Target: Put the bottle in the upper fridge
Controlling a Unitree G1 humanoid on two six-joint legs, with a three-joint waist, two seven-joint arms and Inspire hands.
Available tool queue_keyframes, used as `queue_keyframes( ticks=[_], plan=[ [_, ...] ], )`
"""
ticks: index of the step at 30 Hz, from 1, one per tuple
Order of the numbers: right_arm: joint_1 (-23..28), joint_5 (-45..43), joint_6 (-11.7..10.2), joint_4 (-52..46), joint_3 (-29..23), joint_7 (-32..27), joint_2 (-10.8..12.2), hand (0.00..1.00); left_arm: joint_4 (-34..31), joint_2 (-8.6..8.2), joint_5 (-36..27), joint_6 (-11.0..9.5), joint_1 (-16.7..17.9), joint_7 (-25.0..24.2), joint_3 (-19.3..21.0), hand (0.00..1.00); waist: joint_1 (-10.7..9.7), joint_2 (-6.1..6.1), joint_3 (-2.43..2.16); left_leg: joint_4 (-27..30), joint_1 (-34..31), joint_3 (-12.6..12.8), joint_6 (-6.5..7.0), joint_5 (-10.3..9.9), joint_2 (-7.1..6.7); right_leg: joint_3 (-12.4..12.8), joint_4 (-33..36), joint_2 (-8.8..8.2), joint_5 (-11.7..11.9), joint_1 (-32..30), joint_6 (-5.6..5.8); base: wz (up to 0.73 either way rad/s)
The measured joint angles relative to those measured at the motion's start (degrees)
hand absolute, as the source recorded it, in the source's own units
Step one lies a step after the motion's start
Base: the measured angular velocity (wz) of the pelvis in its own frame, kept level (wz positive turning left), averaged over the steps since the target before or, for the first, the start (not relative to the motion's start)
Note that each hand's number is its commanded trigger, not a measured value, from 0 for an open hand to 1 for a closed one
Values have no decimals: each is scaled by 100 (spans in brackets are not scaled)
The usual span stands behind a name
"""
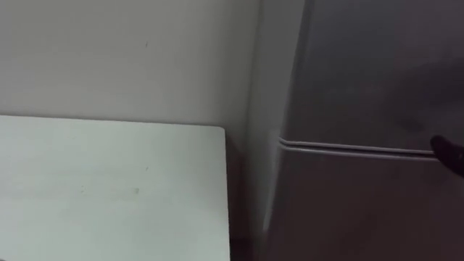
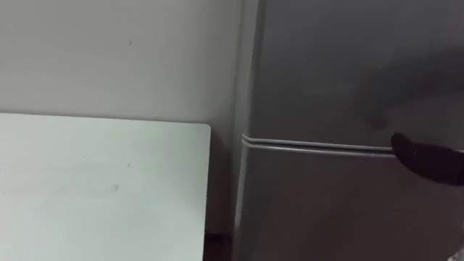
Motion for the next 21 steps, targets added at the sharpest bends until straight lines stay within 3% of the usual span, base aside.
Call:
queue_keyframes(
  ticks=[4, 8, 14, 21],
  plan=[
    [110, -104, -230, -32, -349, 21, -112, 0, -41, -3, -13, 2, -36, 59, -12, 0, -85, -82, -17, 14, 109, -49, -4, -68, 2, 69, -74, 26, 2, 174, 6, 9],
    [258, -27, -403, 148, -607, 80, -112, 0, -36, 0, -30, 1, -60, 196, -6, 0, -253, -30, 20, 1, 137, -80, 11, -110, -6, 79, -63, 35, 10, 214, 20, 1],
    [881, 124, -394, 382, -959, 189, -105, 0, 60, -1, -445, -3, -46, 202, 5, 0, -355, 21, 23, -15, 247, -35, 14, -153, -2, 105, -66, 18, 7, 290, 30, -7],
    [1328, 163, -433, 630, -1245, -100, 11, 0, 43, -11, -448, -3, 4, 247, 2, 0, -442, 64, 16, 2, 208, 16, 13, -161, 2, 163, -70, 18, 0, 197, 41, -5]
  ],
)
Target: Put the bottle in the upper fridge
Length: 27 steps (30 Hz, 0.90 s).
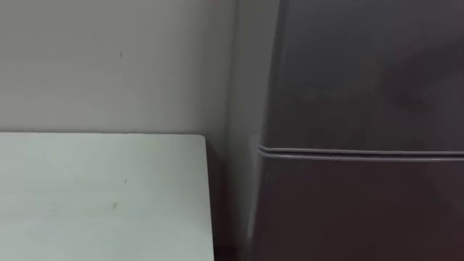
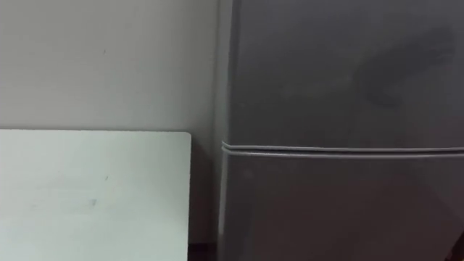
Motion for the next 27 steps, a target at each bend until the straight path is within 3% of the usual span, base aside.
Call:
queue_keyframes(
  ticks=[5, 11, 17, 20, 23, 27],
  plan=[
    [345, 595, -28, 13, -92, -336, 319, 0, 2, -18, -250, 2, 66, 209, 3, 0, -8, 50, -45, -3, 12, 59, 16, -9, -6, 76, 3, 32, -1, -9, 1, -4],
    [586, 1386, -147, 456, -186, -776, 931, 0, 58, -97, -370, 6, 104, 356, 9, 0, 0, 162, -6, 10, 95, 49, 19, -35, -12, 141, -43, 13, -18, 96, 26, 0],
    [931, 2428, -189, 1117, -180, -1107, 1404, 0, -14, -107, -446, 17, 187, 413, 4, 0, -14, 352, -42, 63, 25, 54, 34, -56, -18, 166, -89, 22, -24, 59, 37, 1],
    [1051, 3035, -188, 1481, -142, -1156, 1506, 0, -66, -107, -447, 38, 228, 449, 58, 0, -9, 422, -43, -11, 75, 91, 32, -52, -20, 209, -72, 16, -28, 77, 43, -6],
    [1072, 3375, -201, 1984, -117, -1157, 1582, 0, -125, -115, -450, 67, 224, 438, 78, 0, -30, 395, -39, -26, 111, 90, 28, -55, -19, 206, -101, 23, -36, 123, 44, 0],
    [1072, 3567, -236, 2711, 307, -1193, 1745, 0, -213, -120, -447, 111, 184, 436, 17, 0, -14, 360, -37, -34, 117, 85, 26, -58, -20, 204, -115, 17, -40, 129, 44, 1]
  ],
)
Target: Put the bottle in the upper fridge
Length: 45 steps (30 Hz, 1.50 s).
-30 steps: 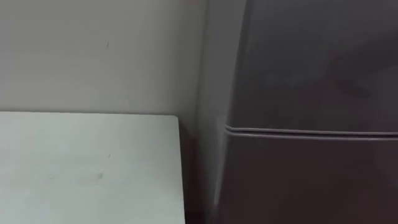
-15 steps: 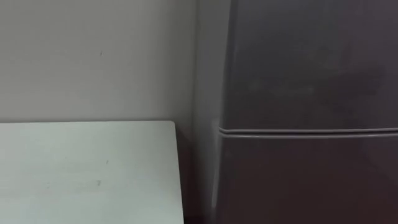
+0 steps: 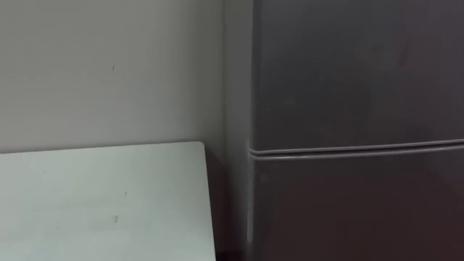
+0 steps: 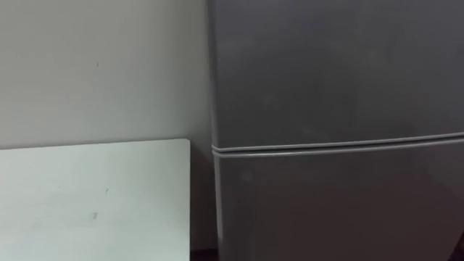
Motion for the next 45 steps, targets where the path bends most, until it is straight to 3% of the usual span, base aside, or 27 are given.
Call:
queue_keyframes(
  ticks=[7, 16, 19, 23, 29, 38, 45],
  plan=[
    [-5, 68, 45, 2003, 596, 433, 284, 0, 21, -256, -31, 23, 2, 1, -45, 0, 4, 70, 4, -20, 48, -2, 10, -7, -14, 31, 16, 14, -18, 29, 8, 0],
    [113, -875, 91, 3542, 1130, 1472, 307, 0, 264, -299, -214, 12, 60, -45, -35, 0, 33, 80, 25, -1, 136, -55, -20, -25, -9, 16, 9, -1, -78, 122, -19, 1],
    [119, -1601, 97, 3593, 1267, 1860, 314, 0, 264, -293, -199, 11, 20, -142, -26, 0, 48, 92, 32, 1, 125, -61, -21, -25, -8, 12, 8, 1, -84, 114, -19, 1],
    [63, -2396, 97, 3589, 1797, 2395, 303, 0, 213, -289, -196, 9, -136, -146, -115, 0, 235, 89, 30, 9, 89, -53, -29, -29, -2, 4, 6, 8, -81, 91, -24, -1],
    [-267, -3124, 96, 3598, 2272, 3062, 332, 0, 211, -288, -193, 4, -302, -145, -304, 0, 341, 99, 27, 12, 86, -89, -32, -31, -9, -75, -63, 42, -69, 161, -24, 5],
    [-315, -3715, 95, 3597, 2485, 3263, 348, 0, 203, -304, -100, -32, -385, -143, -377, 0, 361, 118, 25, 38, -48, -226, -40, -35, -27, -273, -86, 28, -64, 153, -25, 9],
    [-332, -3718, 94, 3617, 2486, 3256, 401, 0, 207, -304, -102, -132, -424, -143, -392, 0, 379, 99, 33, 37, -47, -268, -37, -34, -48, -286, -83, 5, -63, 169, -22, 1]
  ],
)
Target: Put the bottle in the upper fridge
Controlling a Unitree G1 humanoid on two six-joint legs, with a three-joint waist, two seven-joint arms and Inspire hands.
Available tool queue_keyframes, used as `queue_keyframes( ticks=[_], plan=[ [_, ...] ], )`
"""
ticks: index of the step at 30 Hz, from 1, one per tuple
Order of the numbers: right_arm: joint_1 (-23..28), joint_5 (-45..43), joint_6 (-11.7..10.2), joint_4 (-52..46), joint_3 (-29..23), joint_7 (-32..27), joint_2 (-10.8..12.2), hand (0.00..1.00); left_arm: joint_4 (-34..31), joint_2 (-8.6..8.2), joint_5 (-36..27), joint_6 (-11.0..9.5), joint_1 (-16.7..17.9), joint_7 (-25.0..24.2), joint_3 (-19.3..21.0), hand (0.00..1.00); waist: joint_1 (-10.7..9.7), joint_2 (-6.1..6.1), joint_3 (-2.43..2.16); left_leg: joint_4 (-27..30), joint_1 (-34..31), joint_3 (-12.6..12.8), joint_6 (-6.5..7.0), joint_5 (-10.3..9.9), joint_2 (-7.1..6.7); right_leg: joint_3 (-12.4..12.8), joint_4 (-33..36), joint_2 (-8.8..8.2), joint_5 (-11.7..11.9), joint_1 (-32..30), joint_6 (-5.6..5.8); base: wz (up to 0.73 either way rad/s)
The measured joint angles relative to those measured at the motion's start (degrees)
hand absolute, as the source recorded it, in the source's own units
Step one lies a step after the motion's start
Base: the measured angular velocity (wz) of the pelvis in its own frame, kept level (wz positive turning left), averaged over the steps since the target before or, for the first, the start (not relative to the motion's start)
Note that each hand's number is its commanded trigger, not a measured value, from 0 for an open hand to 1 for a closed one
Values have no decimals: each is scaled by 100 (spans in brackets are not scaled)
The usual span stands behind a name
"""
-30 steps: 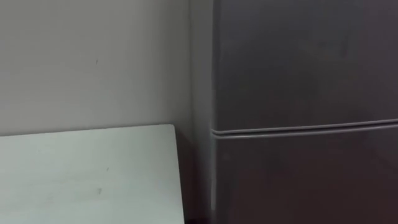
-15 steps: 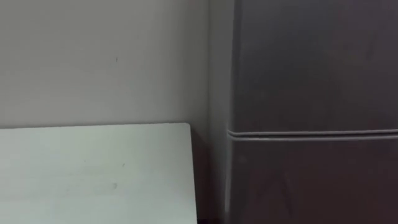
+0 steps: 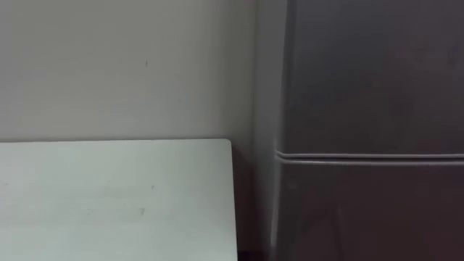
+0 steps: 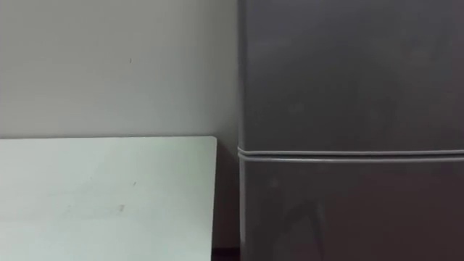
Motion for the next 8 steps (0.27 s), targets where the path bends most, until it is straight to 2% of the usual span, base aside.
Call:
queue_keyframes(
  ticks=[8],
  plan=[
    [21, 19, -5, -6, 1, 26, 38, 0, 3, -1, 2, -32, 77, 9, -80, 0, 51, 1, 4, 1, 2, -25, 8, 2, -20, -22, -1, -11, -3, 15, 11, 1]
  ],
)
